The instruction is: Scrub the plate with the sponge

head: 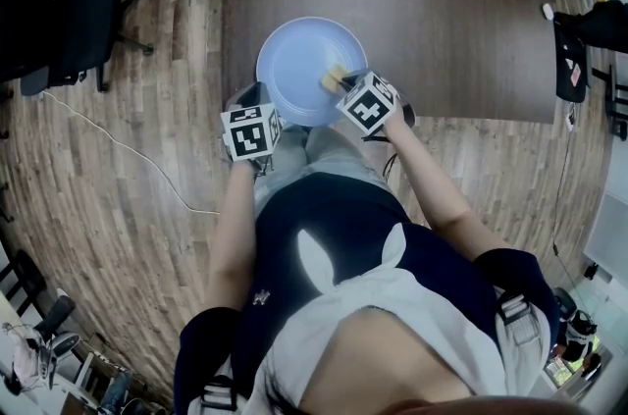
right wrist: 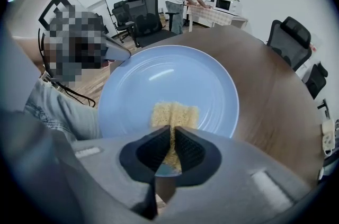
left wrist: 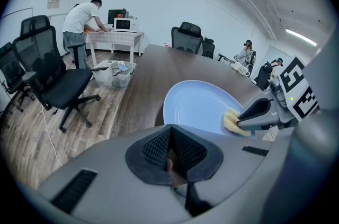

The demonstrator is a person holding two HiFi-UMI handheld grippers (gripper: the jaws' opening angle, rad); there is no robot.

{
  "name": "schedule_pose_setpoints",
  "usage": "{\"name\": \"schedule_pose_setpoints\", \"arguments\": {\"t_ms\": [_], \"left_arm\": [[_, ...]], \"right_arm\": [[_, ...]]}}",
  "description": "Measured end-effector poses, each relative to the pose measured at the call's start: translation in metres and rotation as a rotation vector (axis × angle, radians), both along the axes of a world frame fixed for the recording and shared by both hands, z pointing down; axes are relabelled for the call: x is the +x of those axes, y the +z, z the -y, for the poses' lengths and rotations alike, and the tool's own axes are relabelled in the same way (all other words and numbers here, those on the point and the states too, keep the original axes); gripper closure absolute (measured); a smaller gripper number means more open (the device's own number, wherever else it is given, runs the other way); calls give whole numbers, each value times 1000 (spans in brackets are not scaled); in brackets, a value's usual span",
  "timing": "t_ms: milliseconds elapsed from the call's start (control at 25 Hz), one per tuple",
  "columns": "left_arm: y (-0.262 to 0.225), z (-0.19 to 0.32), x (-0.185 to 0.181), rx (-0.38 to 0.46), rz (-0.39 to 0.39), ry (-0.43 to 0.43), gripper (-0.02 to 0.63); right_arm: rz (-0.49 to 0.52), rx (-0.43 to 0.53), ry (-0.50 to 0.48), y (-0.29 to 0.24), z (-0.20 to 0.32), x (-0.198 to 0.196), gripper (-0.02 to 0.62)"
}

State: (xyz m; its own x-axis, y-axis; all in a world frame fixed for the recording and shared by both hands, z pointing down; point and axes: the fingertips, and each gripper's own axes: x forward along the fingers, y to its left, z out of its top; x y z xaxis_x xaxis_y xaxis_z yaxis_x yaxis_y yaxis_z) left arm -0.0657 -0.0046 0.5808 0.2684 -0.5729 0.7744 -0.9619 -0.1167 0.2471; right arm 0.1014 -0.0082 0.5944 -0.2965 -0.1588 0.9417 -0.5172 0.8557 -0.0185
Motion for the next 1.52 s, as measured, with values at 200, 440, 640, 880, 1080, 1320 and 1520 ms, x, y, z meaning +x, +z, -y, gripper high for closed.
{"name": "schedule_pose_setpoints", "arguments": {"t_ms": [200, 440, 640, 880, 1080, 1320, 1520], "left_arm": [[1, -1, 0, -1, 0, 7, 598], [0, -4, 4, -1, -9, 21, 598], [0, -4, 6, 0, -7, 36, 598], [-1, -5, 10, -2, -2, 53, 598], [-9, -2, 10, 31, 6, 42, 598], [-39, 5, 20, 116, 2, 27, 598], [-69, 7, 42, 183, -23, 44, 598]], "right_arm": [[-6, 21, 76, 4, 10, 11, 571], [-11, 61, 138, 2, 22, 18, 568], [-18, 123, 183, 1, 35, 24, 555], [3, 165, 246, -2, 41, 29, 541], [94, 230, 342, -15, 53, 29, 497], [262, 329, 366, -55, 56, 26, 504], [431, 340, 336, -89, 44, 12, 594]]}}
